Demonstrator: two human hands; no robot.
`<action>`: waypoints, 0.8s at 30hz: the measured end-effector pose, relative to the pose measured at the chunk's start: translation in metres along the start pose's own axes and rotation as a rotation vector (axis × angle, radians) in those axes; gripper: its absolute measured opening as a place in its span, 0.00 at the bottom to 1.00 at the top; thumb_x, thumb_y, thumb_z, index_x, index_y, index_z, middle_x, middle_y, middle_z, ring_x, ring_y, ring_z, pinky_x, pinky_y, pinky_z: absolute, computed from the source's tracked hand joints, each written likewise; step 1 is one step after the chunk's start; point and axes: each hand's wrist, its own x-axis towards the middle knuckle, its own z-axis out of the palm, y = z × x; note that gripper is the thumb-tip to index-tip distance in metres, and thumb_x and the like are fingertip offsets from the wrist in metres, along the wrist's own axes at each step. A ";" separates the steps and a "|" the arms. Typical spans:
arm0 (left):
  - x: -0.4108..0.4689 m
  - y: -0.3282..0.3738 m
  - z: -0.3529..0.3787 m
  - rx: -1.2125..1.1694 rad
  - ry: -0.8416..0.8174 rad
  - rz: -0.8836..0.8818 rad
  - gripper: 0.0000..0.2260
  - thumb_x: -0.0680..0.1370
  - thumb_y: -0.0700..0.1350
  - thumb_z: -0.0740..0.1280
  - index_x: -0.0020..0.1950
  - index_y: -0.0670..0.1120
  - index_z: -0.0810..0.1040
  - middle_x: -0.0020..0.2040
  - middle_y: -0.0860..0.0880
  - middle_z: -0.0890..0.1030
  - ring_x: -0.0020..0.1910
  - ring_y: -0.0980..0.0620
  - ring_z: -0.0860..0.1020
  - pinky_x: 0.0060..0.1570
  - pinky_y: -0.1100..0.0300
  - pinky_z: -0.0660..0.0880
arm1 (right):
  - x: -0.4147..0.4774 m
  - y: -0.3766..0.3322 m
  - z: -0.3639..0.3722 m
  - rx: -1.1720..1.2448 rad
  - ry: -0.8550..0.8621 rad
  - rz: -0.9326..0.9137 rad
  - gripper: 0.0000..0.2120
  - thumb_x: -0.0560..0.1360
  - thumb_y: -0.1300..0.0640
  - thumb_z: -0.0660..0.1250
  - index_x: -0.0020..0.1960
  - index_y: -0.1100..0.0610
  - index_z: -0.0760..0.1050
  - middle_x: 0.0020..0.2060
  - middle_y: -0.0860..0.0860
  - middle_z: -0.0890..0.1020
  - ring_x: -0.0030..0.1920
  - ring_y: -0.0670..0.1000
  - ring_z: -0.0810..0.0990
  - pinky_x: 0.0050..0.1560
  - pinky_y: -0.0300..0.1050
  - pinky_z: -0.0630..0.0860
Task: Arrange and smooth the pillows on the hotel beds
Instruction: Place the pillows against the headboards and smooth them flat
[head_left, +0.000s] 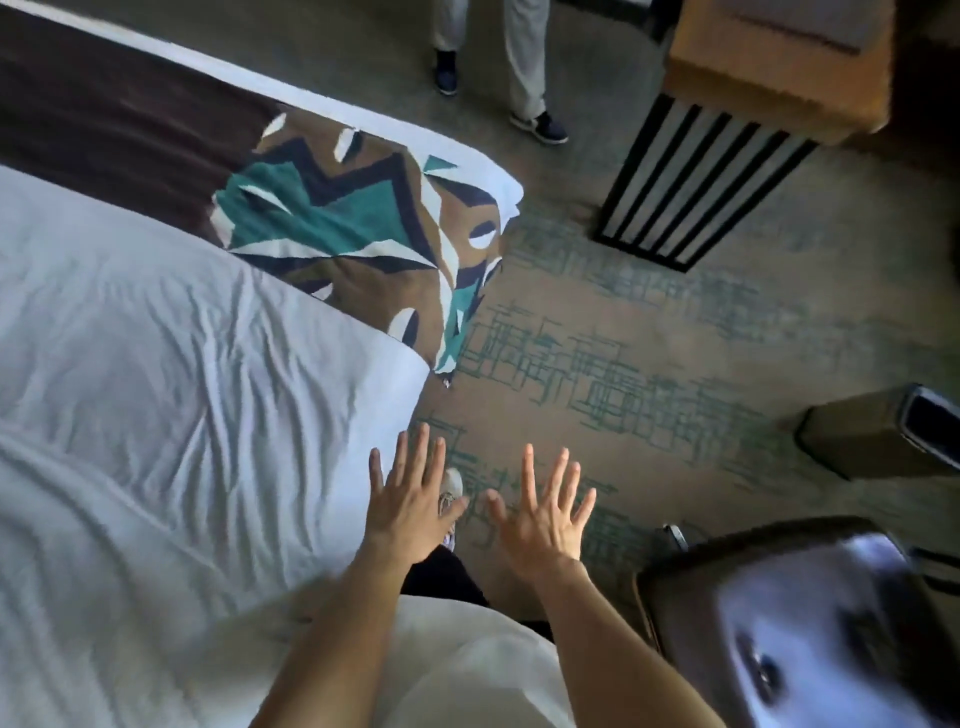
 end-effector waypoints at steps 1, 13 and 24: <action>0.017 0.001 -0.009 0.006 0.003 0.023 0.40 0.79 0.71 0.46 0.83 0.48 0.44 0.83 0.45 0.38 0.82 0.42 0.41 0.75 0.34 0.38 | 0.010 -0.002 -0.007 0.011 0.008 0.031 0.39 0.78 0.27 0.41 0.79 0.42 0.27 0.78 0.57 0.28 0.79 0.60 0.28 0.75 0.66 0.29; 0.186 -0.001 -0.095 0.013 -0.015 0.197 0.38 0.74 0.72 0.33 0.82 0.57 0.40 0.83 0.46 0.38 0.81 0.40 0.38 0.76 0.33 0.39 | 0.126 -0.014 -0.111 0.019 0.082 0.259 0.39 0.78 0.27 0.39 0.80 0.44 0.30 0.79 0.60 0.32 0.80 0.61 0.33 0.76 0.67 0.35; 0.338 0.076 -0.155 -0.060 -0.036 0.070 0.33 0.79 0.70 0.38 0.82 0.60 0.42 0.83 0.49 0.40 0.81 0.40 0.38 0.74 0.35 0.35 | 0.273 0.035 -0.222 0.006 0.079 0.249 0.39 0.78 0.27 0.41 0.81 0.45 0.32 0.80 0.61 0.34 0.80 0.62 0.35 0.76 0.68 0.35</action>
